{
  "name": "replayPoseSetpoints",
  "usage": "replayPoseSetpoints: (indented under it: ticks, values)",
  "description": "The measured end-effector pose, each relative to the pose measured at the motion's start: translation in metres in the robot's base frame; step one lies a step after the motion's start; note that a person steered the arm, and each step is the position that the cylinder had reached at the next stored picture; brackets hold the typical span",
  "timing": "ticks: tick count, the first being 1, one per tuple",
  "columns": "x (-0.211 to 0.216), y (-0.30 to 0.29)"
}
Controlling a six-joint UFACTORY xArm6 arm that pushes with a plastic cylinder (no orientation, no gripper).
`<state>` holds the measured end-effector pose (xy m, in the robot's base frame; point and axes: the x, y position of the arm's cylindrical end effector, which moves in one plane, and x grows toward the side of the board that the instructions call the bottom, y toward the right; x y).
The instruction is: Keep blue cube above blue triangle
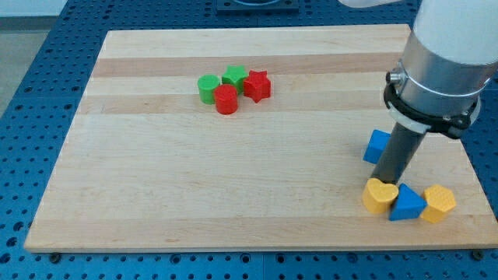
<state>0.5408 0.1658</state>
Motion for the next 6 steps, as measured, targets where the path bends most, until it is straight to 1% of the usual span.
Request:
replayPoseSetpoints:
  ticks: [1, 2, 3, 4, 5, 6]
  values:
    - [0.000, 0.000]
    - [-0.001, -0.020]
    - [-0.004, -0.064]
    - [-0.043, -0.066]
    - [-0.074, -0.051]
    - [-0.101, -0.019]
